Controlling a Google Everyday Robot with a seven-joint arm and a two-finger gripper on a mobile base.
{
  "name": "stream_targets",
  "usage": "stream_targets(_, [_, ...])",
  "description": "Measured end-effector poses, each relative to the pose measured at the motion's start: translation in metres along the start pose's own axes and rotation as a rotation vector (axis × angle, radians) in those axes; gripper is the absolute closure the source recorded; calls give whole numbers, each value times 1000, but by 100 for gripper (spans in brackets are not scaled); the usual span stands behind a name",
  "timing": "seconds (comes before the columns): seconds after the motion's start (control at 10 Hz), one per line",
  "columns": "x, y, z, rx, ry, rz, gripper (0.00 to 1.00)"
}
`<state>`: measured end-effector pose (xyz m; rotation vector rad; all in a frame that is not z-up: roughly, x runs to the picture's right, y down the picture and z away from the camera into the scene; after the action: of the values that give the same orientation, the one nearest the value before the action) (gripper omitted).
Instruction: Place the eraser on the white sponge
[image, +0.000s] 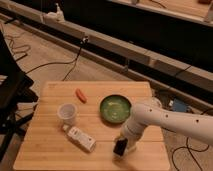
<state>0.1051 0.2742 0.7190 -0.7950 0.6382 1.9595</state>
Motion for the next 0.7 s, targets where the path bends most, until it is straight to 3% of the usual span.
stream_targets(0.1, [-7,-8,4,-8,-16,22,44])
stream_targets(0.3, [-11,-14,5,-17,-34,40,28])
stream_targets(0.7, [-9,-17,5,-21,-45,46,24])
